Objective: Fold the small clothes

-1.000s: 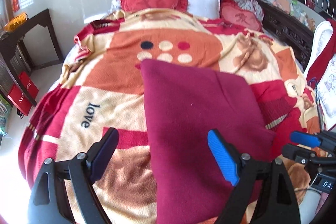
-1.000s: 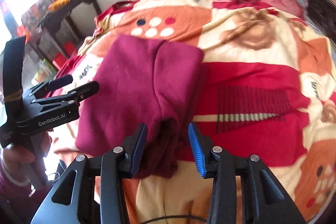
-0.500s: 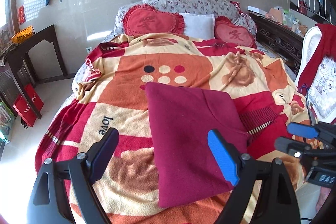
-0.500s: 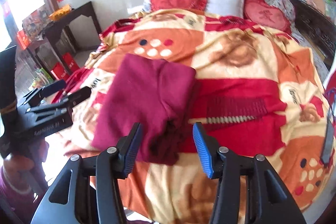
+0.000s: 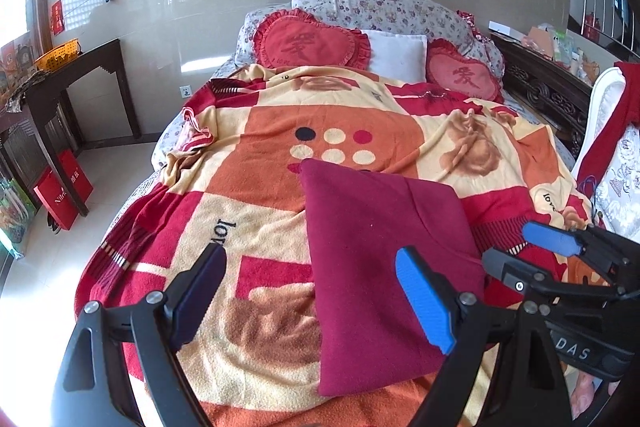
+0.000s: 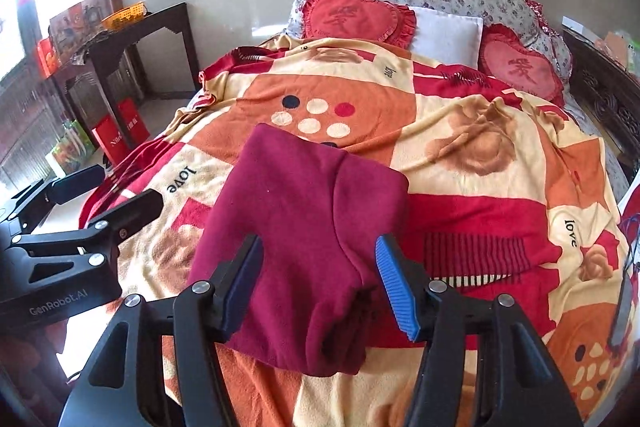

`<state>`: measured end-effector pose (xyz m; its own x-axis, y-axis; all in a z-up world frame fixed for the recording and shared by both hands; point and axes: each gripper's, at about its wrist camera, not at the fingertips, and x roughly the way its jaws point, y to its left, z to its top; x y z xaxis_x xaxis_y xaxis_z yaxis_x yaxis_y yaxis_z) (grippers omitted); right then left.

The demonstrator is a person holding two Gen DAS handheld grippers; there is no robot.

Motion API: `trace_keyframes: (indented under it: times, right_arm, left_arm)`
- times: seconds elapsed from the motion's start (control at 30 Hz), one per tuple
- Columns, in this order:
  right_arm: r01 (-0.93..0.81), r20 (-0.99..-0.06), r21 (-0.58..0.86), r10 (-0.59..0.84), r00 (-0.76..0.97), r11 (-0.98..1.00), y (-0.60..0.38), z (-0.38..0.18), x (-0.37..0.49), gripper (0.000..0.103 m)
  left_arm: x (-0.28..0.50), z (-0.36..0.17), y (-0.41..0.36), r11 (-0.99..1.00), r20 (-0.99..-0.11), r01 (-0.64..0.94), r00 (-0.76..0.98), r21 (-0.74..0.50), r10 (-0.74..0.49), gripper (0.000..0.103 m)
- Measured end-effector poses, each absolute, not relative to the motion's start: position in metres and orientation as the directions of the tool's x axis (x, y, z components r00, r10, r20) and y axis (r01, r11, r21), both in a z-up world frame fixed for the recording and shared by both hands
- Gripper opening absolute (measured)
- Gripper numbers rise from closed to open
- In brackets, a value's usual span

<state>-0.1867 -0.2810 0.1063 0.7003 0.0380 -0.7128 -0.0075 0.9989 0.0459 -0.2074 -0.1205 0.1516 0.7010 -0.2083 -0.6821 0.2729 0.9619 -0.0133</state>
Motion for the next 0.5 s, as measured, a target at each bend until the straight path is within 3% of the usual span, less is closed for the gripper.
trace_keyframes:
  times: [0.5]
  right_arm:
    - [0.009, -0.741, 0.067, 0.043, 0.670, 0.998, -0.287, 0.094, -0.164, 0.040]
  left_arm:
    - [-0.188, 0.136, -0.122, 0.964, -0.706, 0.267, 0.683, -0.002, -0.191, 0.090]
